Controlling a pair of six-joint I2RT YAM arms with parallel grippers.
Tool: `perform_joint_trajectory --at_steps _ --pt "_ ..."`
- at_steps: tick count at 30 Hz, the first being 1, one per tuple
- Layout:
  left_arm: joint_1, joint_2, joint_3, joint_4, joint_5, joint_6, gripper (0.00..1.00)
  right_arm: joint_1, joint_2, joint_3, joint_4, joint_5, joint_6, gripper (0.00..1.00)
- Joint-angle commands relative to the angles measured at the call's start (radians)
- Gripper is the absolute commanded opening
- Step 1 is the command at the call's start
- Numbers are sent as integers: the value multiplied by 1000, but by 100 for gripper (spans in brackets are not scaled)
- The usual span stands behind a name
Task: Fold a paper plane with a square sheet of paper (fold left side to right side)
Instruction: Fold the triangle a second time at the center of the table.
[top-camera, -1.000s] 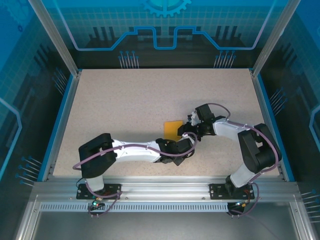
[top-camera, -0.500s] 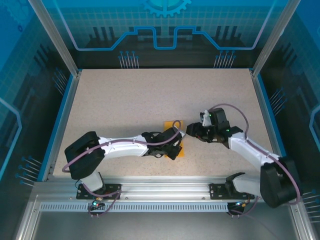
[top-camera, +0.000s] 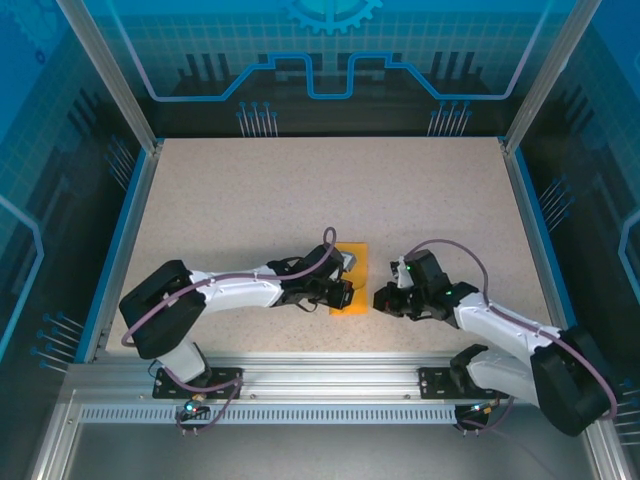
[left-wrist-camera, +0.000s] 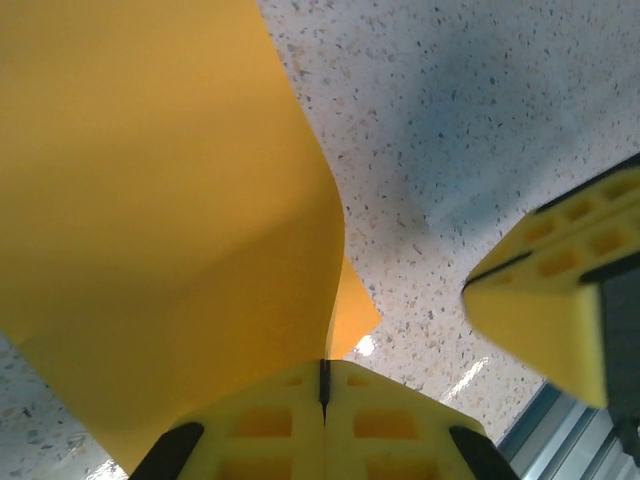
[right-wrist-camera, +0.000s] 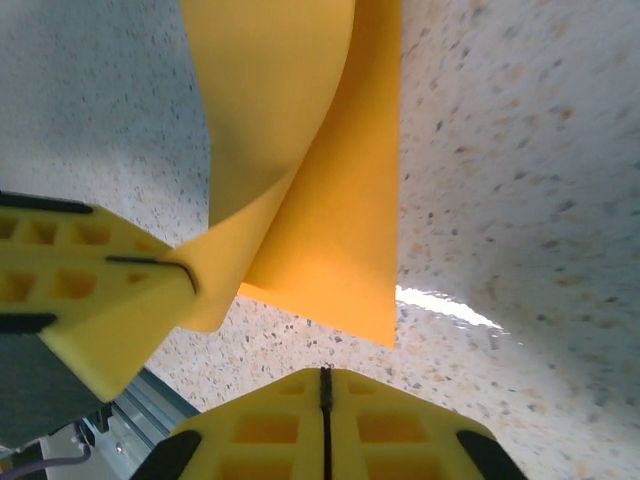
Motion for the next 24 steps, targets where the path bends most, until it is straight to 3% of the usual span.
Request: perform_joint_trajectory --at_steps 1,12,24 --pt "20 -40 -25 43 39 -49 1 53 64 4 74 35 45 4" --pt "51 -75 -47 20 -4 -51 2 124 231 93 91 89 54 0" --pt "54 -45 -23 -41 -66 -20 2 133 278 113 -19 125 35 0"
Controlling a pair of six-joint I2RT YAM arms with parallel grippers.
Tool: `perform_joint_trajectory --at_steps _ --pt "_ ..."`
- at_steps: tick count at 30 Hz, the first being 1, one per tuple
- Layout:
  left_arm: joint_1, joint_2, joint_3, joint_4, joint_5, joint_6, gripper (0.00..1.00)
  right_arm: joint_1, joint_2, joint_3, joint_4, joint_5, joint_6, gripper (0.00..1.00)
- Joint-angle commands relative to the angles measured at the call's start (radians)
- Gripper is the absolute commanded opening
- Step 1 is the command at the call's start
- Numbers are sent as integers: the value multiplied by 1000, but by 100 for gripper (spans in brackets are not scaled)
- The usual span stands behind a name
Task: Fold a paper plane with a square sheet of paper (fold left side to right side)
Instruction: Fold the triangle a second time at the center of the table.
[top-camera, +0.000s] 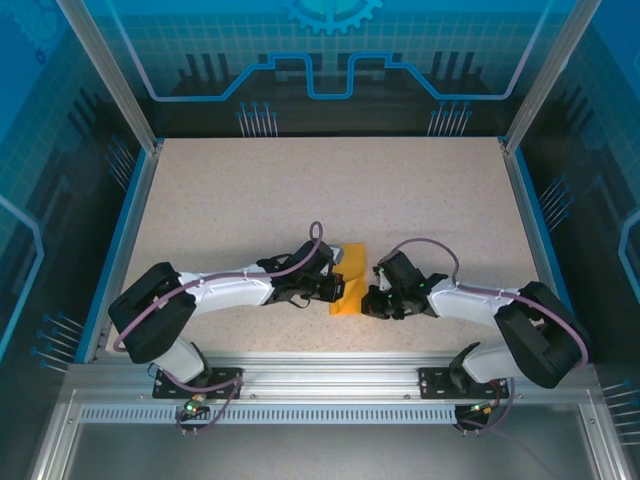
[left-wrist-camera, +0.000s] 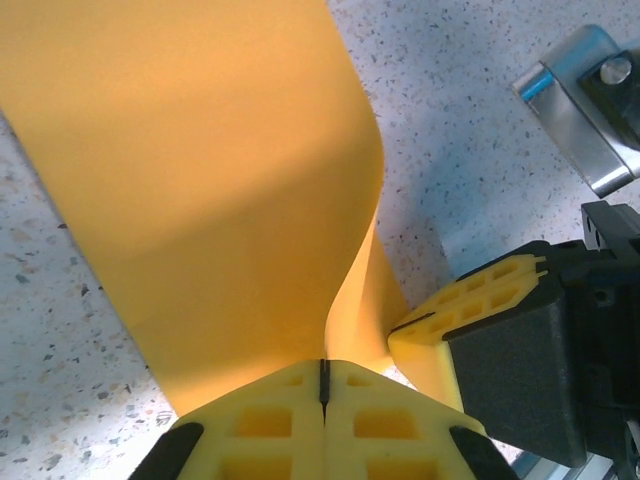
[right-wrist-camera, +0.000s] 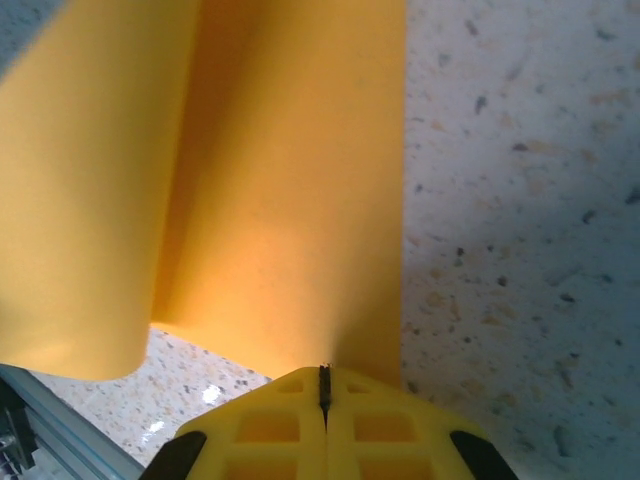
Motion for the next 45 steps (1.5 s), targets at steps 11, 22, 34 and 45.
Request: perform_joint_trajectory --at_steps 11,22,34,45 --pt "13 64 51 -74 -58 38 2 15 56 38 -107 28 -22 0" --pt "28 111 82 -86 -66 60 2 17 65 41 -135 35 -36 0" --pt "41 149 124 -121 -76 87 2 17 65 39 -146 38 -42 0" --pt "44 182 164 -160 -85 126 2 17 64 40 -155 41 -46 0"
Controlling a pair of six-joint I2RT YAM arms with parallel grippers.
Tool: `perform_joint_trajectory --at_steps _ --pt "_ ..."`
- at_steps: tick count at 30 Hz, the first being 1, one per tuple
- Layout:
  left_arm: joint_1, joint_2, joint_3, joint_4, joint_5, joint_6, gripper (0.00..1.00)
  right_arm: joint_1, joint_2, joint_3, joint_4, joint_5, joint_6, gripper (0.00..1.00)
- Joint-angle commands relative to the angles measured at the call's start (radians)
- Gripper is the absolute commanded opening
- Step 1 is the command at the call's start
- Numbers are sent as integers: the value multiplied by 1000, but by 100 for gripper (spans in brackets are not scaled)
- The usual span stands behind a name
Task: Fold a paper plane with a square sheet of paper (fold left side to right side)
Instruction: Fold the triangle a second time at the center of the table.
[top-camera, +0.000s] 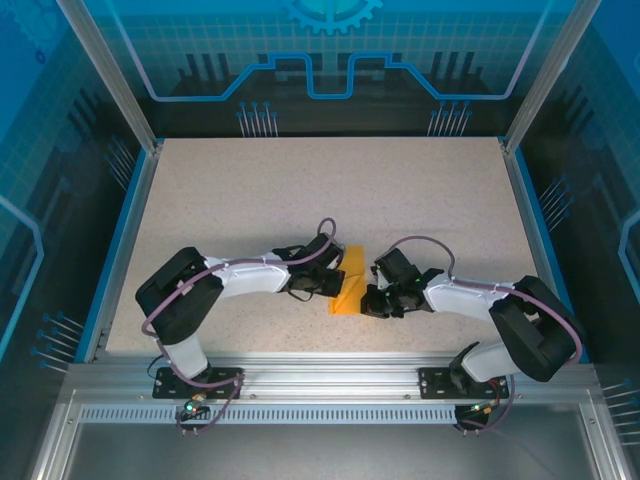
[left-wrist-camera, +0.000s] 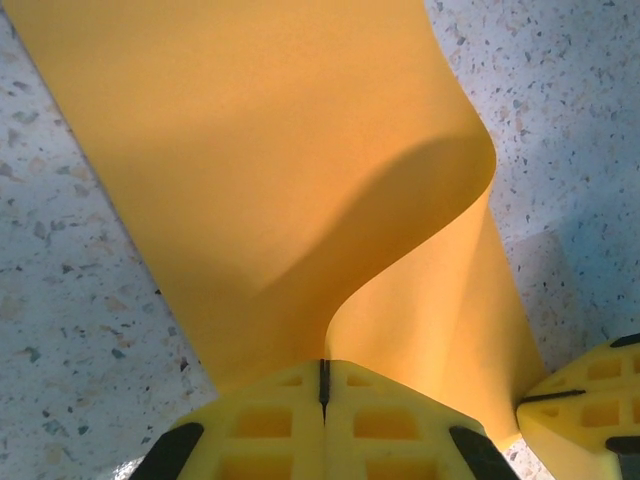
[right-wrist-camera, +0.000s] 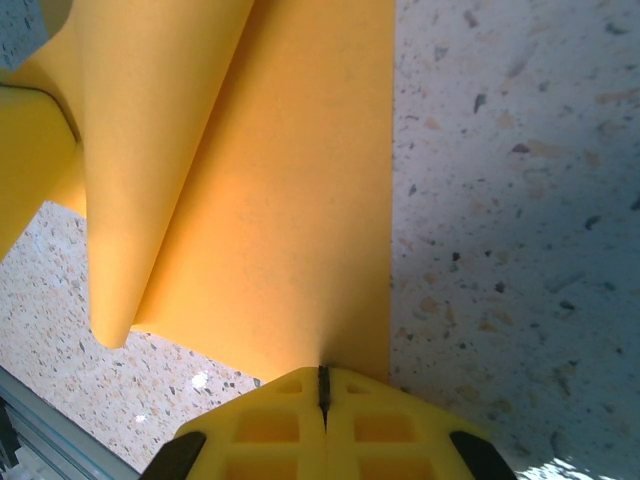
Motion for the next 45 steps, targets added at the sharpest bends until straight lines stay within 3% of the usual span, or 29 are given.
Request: perform_joint_trajectory --at_steps 1,45 --pt "10 15 32 -38 -24 38 2 17 26 -10 -95 39 -18 0" --pt "13 58 74 -65 -71 77 2 16 40 -3 -113 41 -27 0"
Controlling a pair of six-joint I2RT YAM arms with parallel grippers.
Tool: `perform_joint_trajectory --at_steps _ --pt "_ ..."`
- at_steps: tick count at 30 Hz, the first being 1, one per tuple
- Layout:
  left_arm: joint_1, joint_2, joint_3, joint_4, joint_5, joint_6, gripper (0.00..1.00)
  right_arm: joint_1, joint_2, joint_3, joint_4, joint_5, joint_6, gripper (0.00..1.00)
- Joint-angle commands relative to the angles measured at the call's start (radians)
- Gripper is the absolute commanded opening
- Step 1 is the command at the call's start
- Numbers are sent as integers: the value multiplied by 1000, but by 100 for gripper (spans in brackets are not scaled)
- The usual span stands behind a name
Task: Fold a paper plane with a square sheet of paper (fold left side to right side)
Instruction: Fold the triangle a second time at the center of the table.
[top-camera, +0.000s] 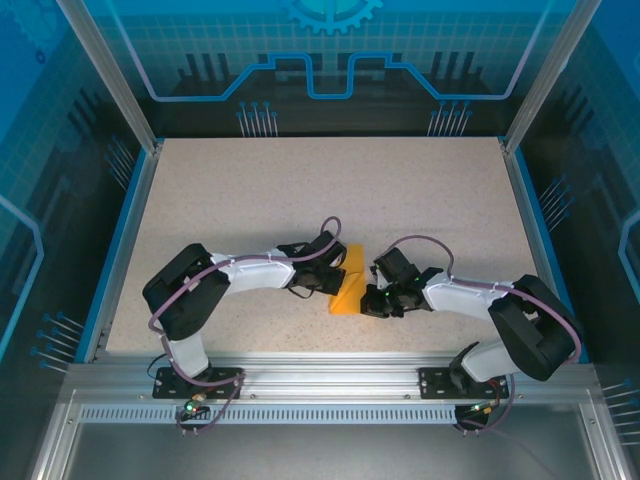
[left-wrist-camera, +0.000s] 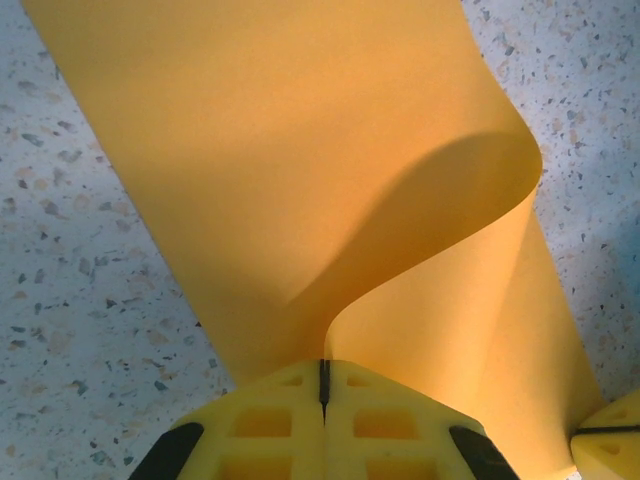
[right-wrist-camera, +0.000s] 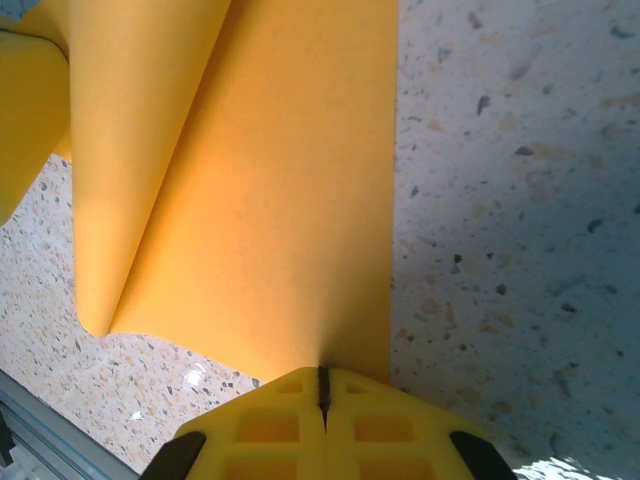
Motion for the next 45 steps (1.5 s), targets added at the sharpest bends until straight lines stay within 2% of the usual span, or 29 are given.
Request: perform_joint_trajectory --at_steps 1,28,45 --pt "8 19 27 -16 -21 27 2 15 32 -13 -98 38 -15 0" --pt "8 53 43 -47 -6 49 2 15 31 -16 -105 41 -18 0" --pt "8 80 52 -85 8 71 2 -7 -39 15 -51 -15 -38 0"
